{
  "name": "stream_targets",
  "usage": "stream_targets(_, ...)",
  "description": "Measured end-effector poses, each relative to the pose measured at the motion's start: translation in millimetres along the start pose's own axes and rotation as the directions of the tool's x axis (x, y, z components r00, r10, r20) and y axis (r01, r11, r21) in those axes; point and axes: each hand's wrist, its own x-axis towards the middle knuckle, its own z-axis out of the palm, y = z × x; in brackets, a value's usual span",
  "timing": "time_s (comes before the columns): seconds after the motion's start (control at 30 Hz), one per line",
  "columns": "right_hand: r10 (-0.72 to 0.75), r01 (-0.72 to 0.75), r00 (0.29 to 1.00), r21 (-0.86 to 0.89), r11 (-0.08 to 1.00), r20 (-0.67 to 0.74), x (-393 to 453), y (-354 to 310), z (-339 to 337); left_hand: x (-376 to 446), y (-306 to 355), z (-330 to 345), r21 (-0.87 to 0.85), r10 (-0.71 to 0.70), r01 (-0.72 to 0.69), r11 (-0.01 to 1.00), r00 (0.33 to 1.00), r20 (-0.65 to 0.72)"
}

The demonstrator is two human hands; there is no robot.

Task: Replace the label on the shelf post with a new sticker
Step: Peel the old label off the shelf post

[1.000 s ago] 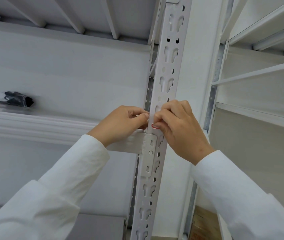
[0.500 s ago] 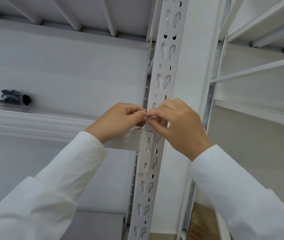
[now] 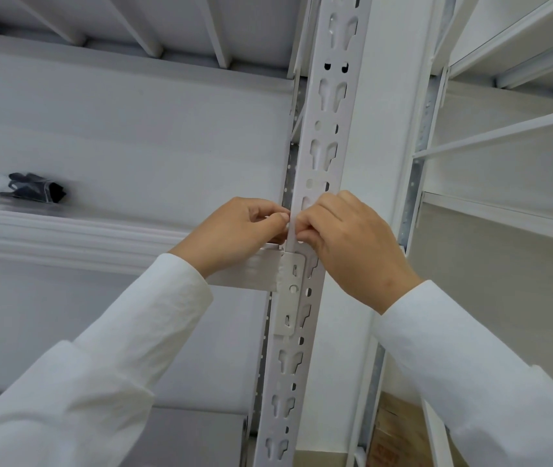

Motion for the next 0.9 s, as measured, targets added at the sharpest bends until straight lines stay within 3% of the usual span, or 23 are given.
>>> stream_targets(0.27,0.098,-0.109,0.992,0.141,0.984,0.084,2,-5,-10,1,-2,1,0.014,0.007,-0.007,1.000,1.000,-0.012)
stream_targets(0.43,0.207,-0.206,0.978,0.061,0.977,-0.012,6,-17,-7,1,-2,0,0.009,0.009,-0.009,1.000,1.000,-0.003)
stream_targets(0.9,0.318,-0.308,0.946,0.134,0.942,-0.064,4,-27,-8,-2,0,1,0.010,0.021,-0.021,1.000,1.000,-0.007)
